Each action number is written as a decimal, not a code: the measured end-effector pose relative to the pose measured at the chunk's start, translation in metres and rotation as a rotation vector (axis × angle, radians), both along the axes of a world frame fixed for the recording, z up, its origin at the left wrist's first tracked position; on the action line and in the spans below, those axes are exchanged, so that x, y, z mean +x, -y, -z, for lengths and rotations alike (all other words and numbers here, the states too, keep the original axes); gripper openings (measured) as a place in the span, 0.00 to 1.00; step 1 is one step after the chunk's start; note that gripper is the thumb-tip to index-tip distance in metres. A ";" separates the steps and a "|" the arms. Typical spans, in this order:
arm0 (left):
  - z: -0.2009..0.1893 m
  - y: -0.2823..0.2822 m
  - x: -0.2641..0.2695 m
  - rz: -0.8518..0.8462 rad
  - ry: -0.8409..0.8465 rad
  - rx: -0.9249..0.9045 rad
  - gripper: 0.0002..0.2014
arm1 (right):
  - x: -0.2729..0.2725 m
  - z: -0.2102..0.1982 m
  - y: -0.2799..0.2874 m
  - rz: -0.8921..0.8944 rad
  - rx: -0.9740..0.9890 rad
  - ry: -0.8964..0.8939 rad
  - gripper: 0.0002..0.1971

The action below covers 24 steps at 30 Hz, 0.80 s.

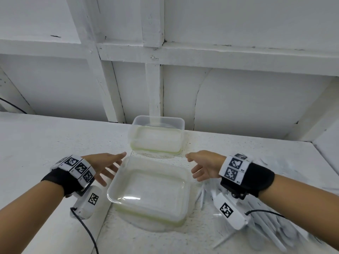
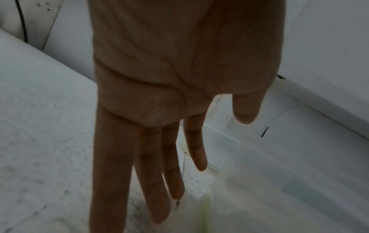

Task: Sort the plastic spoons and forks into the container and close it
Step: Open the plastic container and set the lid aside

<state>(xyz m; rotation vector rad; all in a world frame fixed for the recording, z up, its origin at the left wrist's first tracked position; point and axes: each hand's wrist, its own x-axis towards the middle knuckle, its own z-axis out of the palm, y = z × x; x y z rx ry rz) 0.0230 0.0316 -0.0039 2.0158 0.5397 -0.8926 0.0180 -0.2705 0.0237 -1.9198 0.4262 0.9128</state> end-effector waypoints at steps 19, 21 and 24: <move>0.008 0.004 -0.026 -0.224 0.217 -0.105 0.20 | -0.014 0.033 -0.022 0.087 -0.040 0.110 0.17; 0.009 0.003 -0.021 -0.254 0.234 -0.115 0.20 | -0.008 0.032 -0.027 0.139 -0.015 0.159 0.16; 0.007 0.003 -0.015 -0.276 0.240 -0.131 0.20 | 0.002 0.036 -0.032 0.164 -0.027 0.231 0.18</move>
